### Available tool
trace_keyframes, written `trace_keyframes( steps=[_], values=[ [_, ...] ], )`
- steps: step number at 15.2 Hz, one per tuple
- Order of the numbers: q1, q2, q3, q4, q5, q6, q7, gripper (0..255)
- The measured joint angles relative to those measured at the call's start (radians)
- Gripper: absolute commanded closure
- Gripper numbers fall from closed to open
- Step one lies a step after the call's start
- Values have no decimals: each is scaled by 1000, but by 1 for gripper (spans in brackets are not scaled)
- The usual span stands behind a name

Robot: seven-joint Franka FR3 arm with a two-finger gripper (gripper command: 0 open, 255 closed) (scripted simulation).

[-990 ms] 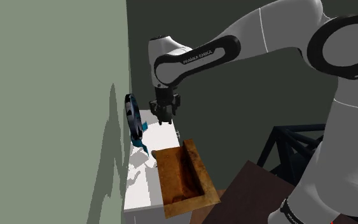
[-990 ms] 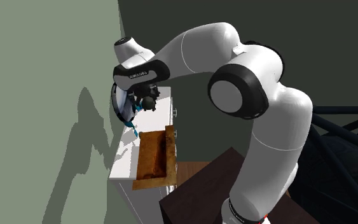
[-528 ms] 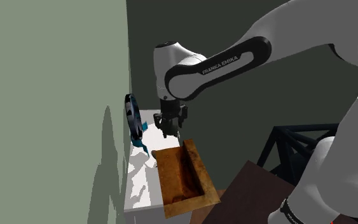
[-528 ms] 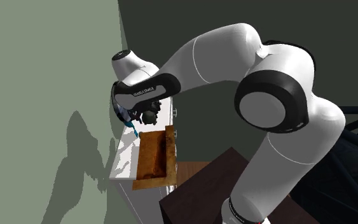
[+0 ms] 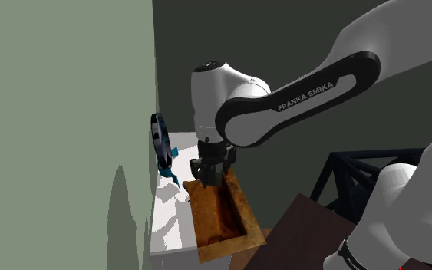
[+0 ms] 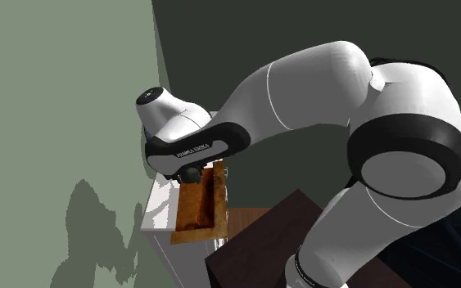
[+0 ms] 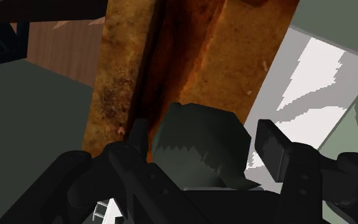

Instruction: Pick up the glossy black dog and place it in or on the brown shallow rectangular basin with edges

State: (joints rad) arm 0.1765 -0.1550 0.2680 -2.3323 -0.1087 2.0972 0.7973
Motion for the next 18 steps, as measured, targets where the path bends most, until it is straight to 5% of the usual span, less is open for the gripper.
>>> trace_keyframes(
  steps=[4,16,17,18],
  values=[
    [39,-66,39,-93,35,23,56,255],
    [39,-29,48,-141,21,105,82,255],
    [39,-29,48,-141,21,105,82,0],
    [39,-29,48,-140,21,105,83,0]
  ],
)
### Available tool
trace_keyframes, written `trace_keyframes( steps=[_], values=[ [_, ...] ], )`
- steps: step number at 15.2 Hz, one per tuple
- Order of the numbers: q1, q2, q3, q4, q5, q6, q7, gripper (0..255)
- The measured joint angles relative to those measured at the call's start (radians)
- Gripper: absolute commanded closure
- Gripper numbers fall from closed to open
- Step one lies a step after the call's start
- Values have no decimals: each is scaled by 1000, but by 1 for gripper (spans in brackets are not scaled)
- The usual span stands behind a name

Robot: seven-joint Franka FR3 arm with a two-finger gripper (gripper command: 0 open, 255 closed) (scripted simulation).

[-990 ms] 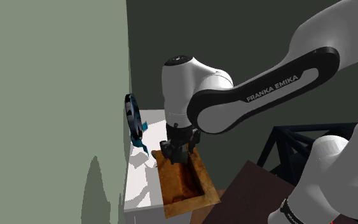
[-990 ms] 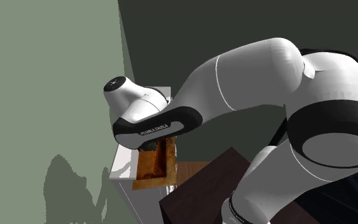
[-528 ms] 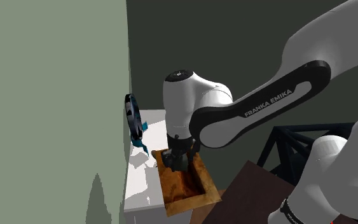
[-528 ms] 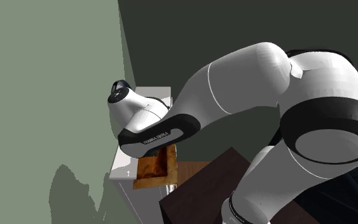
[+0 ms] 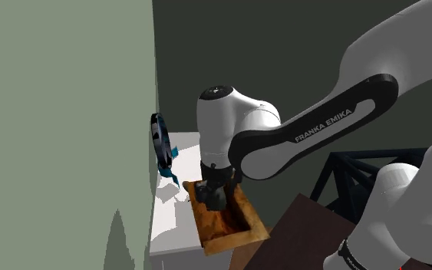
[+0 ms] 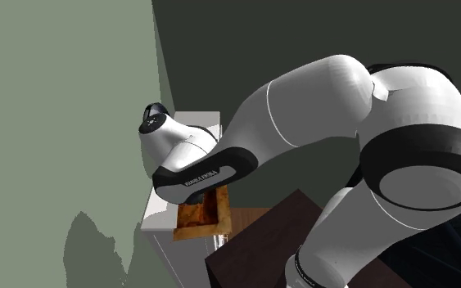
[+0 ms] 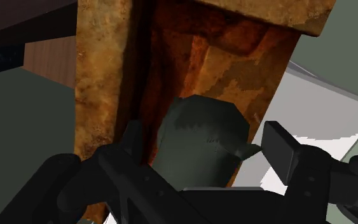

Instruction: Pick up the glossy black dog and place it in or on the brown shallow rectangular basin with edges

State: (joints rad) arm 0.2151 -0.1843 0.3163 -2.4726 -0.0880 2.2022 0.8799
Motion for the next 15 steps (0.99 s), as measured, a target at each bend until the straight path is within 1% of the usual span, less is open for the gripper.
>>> trace_keyframes(
  steps=[5,10,15],
  values=[
    [0,0,0,0,0,0,0,0],
    [9,-54,-2,70,25,-119,-19,0],
    [11,-60,-2,80,28,-136,-20,0]
  ],
)
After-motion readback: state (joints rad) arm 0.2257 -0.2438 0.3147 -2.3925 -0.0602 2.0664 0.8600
